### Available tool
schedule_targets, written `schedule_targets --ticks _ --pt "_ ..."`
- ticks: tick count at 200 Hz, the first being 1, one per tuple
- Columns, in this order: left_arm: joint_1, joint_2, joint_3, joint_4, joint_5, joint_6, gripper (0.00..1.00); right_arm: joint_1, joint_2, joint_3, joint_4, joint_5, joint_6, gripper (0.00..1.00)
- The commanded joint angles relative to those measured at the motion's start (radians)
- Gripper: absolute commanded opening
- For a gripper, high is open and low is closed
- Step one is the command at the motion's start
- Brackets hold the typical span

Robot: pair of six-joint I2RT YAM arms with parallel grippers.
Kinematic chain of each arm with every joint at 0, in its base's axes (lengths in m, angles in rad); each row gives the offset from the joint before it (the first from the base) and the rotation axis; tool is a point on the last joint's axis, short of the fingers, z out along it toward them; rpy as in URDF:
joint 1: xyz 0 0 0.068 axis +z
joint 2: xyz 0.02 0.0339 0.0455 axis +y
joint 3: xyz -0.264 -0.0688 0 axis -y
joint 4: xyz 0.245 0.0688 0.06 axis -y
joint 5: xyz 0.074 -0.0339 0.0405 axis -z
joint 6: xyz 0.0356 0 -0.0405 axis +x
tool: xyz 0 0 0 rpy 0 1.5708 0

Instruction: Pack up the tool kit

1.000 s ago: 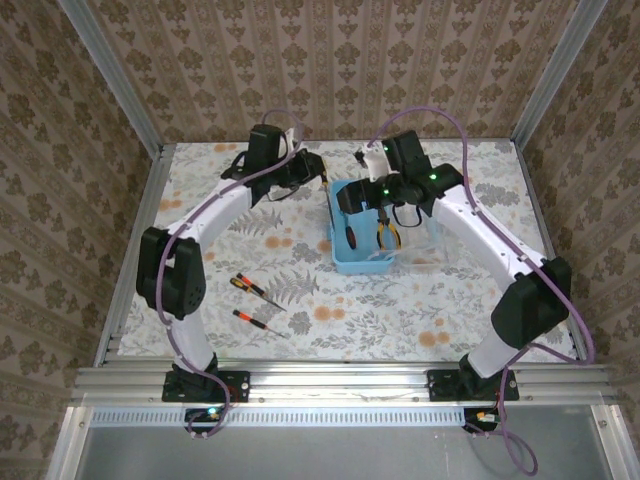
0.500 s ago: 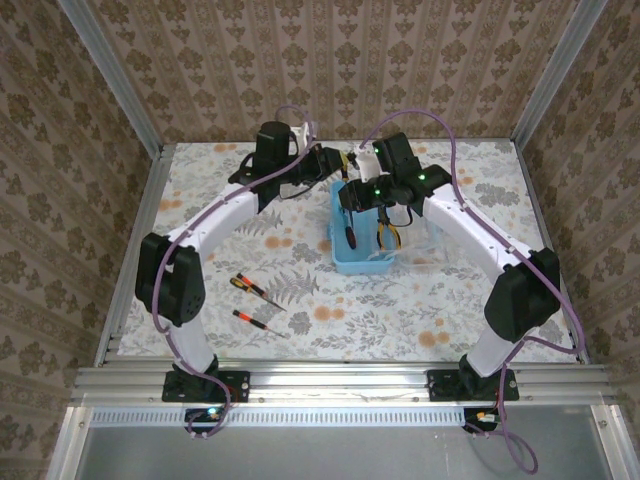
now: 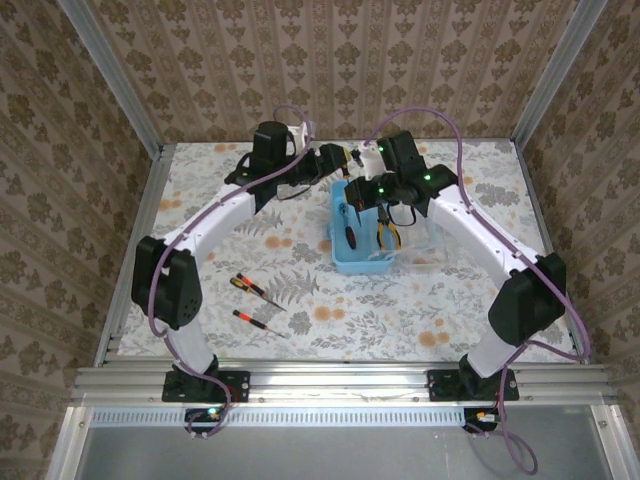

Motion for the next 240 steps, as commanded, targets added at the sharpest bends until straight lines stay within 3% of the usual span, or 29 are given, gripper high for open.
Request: schedule_targets --ticks 1,11,33,58,71,137,240 --pt "0.042 -0.057 0.004 -0.153 -0.059 0.137 0.87 -0.025 -0.06 -0.021 -0.041 0.032 -0.026 0.0" --pt "0.054 -0.076 -0.008 -0.215 -0.096 0.187 1.0 -0.049 -0.072 -0.033 -0.06 0.052 -0.027 0.0" --pt "0.135 -0.122 -0.028 -0.368 -0.195 0.288 1.0 -0.121 -0.09 -0.05 -0.112 0.115 -0.039 0.0" --pt "0.161 -0.163 -0.034 -0.574 -0.44 0.418 1.0 -0.189 -0.076 -0.047 -0.191 0.256 -0.07 0.0" --pt "0.175 -0.185 -0.07 -0.611 -0.498 0.444 1.0 -0.21 -0.061 -0.052 -0.218 0.33 -0.086 0.0" --pt "0.257 -0.29 -0.309 -0.576 -0.516 0.42 1.0 -0.247 0.041 -0.064 -0.208 0.398 -0.111 0.0" --pt "0.267 -0.276 -0.336 -0.576 -0.495 0.431 1.0 -0.251 0.154 -0.055 -0.181 0.394 -0.107 0.03"
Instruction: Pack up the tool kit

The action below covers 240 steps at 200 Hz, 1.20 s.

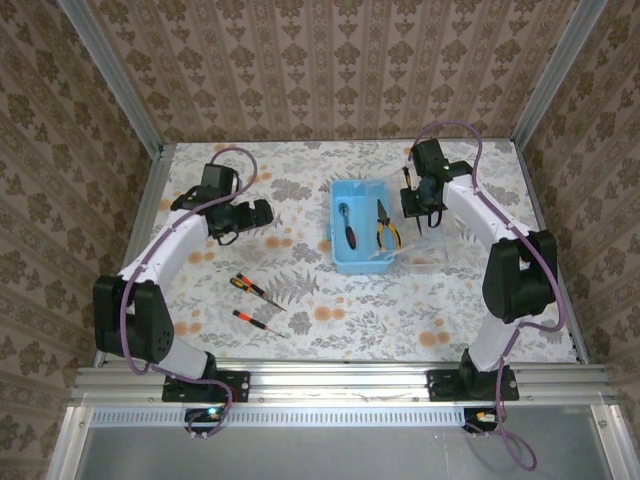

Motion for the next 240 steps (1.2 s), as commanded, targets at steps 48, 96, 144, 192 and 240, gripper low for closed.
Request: schedule_targets --ticks 48,96,144,192,240 --pt "0.009 0.007 -0.001 -0.002 0.012 0.028 1.0 -0.005 0.016 0.007 0.009 0.007 -0.002 0.14" --pt "0.008 0.012 -0.001 -0.015 0.006 0.036 1.0 -0.006 -0.007 0.022 0.0 0.002 -0.009 0.21" --pt "0.011 0.006 -0.014 -0.067 -0.041 0.057 1.0 -0.003 -0.047 0.034 -0.014 0.002 -0.016 0.29" --pt "0.01 -0.001 -0.026 -0.215 -0.244 0.104 1.0 0.005 -0.104 0.061 -0.052 0.003 -0.038 0.82" --pt "0.01 -0.102 -0.159 -0.244 -0.2 0.036 1.0 0.007 -0.151 0.06 -0.066 -0.001 -0.044 1.0"
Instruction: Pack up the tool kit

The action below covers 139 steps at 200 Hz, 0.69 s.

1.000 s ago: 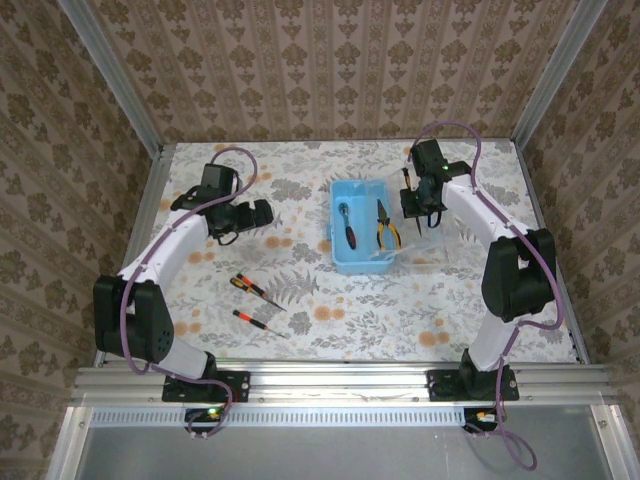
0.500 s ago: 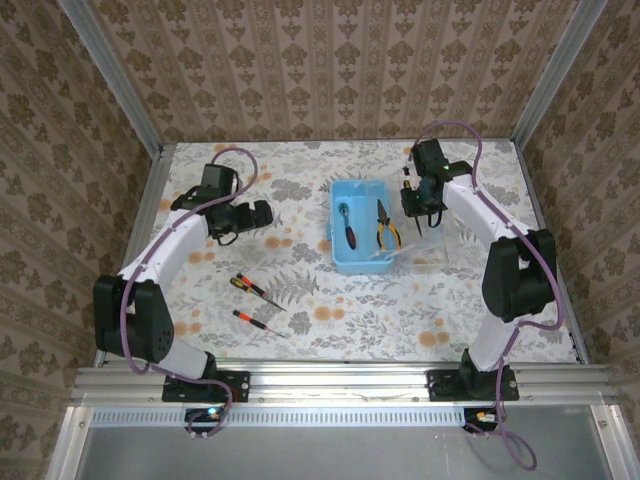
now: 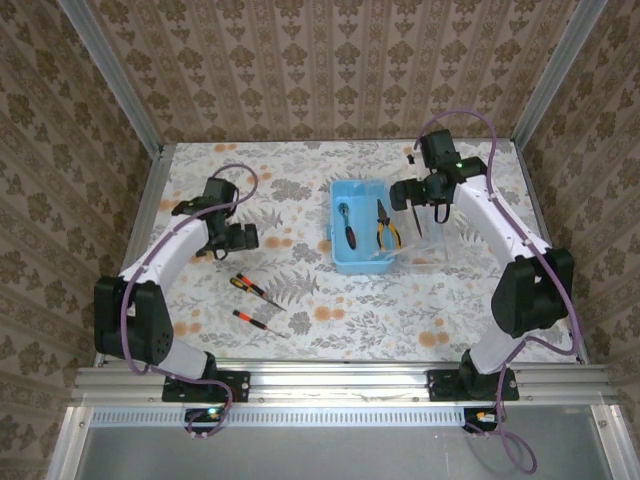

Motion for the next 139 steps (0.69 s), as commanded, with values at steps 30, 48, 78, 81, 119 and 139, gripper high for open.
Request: schedule_targets --ticks 30,48,78,81,119,139 --pt "-0.018 -0.147 -0.197 -0.053 0.096 -0.152 1.0 0.01 -0.053 0.009 -0.025 -0.018 0.0 1.0" --pt "-0.064 -0.205 -0.255 -0.078 0.098 -0.234 1.0 0.011 -0.064 -0.007 -0.004 -0.035 0.009 1.0" --pt "-0.159 -0.288 -0.336 -0.103 0.098 -0.394 0.98 0.013 -0.063 -0.033 0.031 -0.063 0.014 1.0" --pt "-0.169 -0.293 -0.342 -0.105 0.099 -0.409 0.98 0.012 -0.063 -0.033 0.034 -0.065 0.014 1.0" --pt "-0.28 -0.327 -0.404 -0.108 0.112 -0.567 0.88 0.013 -0.057 -0.049 0.064 -0.089 0.007 1.0" --pt "-0.297 -0.319 -0.436 -0.084 0.124 -0.61 0.81 0.013 -0.056 -0.054 0.075 -0.096 0.002 1.0"
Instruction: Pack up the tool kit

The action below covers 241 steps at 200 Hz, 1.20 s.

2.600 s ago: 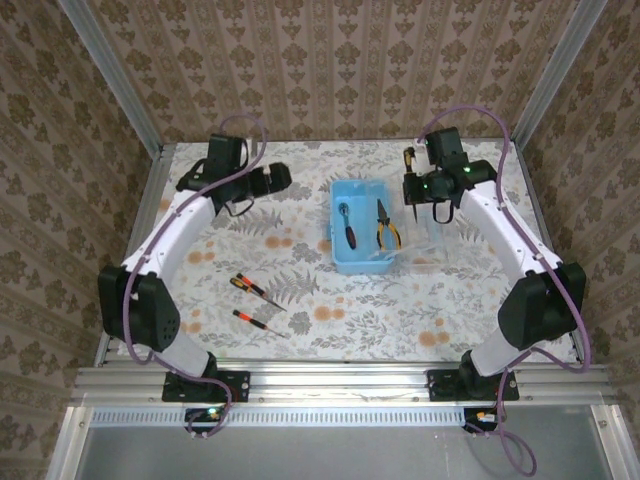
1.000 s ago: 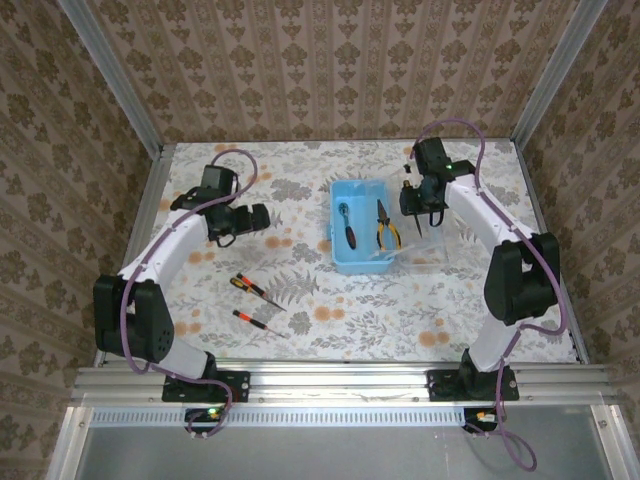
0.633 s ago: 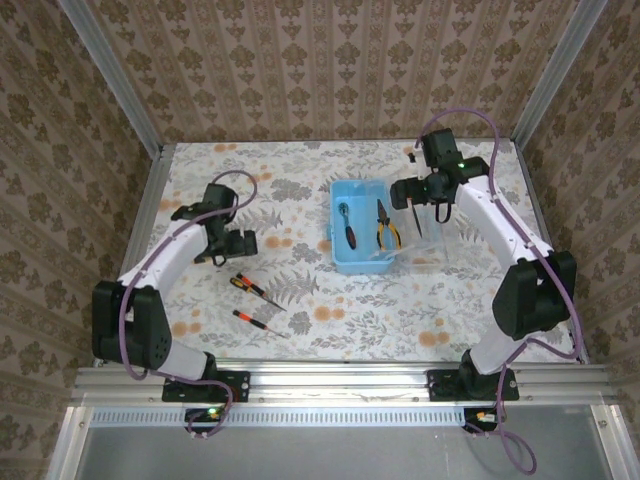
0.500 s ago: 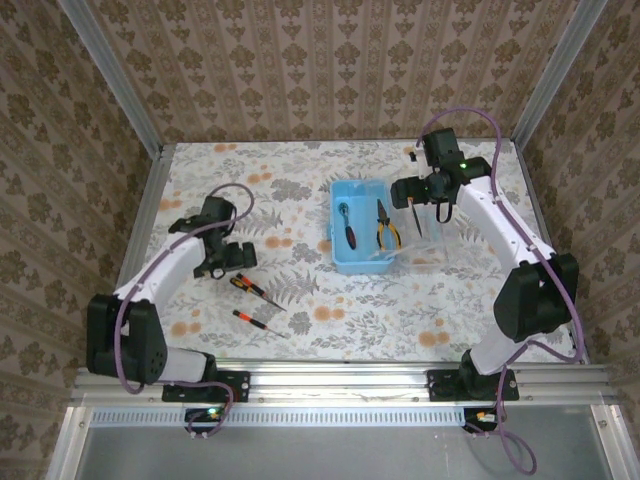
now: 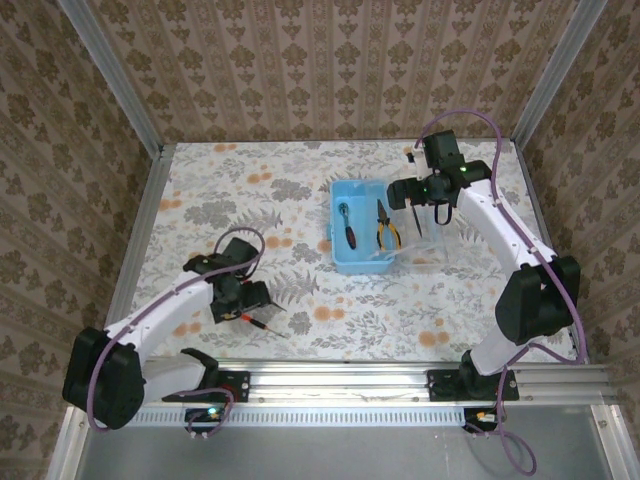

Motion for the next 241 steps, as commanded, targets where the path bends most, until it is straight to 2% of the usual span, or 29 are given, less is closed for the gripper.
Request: schedule_targets --ticks 1,21,54,81,133,212,241 --pt "-0.017 -0.003 -0.037 -0.006 0.02 -0.125 0.81 0.006 -0.017 -0.018 0.029 -0.033 -0.003 1.0" --pt "-0.017 0.019 -0.053 0.027 0.025 -0.137 0.73 0.007 -0.018 -0.02 0.038 -0.041 -0.005 1.0" --pt "-0.011 0.089 -0.038 0.059 -0.009 -0.112 0.66 0.006 -0.014 -0.015 0.039 -0.045 -0.011 1.0" --pt "-0.005 0.172 -0.042 0.149 -0.013 -0.1 0.57 0.006 -0.015 -0.012 0.037 -0.044 -0.012 1.0" --pt "-0.005 0.223 -0.062 0.222 -0.038 -0.101 0.26 0.005 -0.012 0.013 0.016 -0.035 -0.024 1.0" --pt "-0.024 0.253 -0.019 0.248 -0.077 -0.076 0.0 0.01 0.015 0.059 -0.012 -0.034 -0.029 1.0" --pt "-0.047 0.237 0.034 0.193 -0.119 -0.055 0.0 0.011 0.015 0.054 -0.013 -0.036 -0.031 1.0"
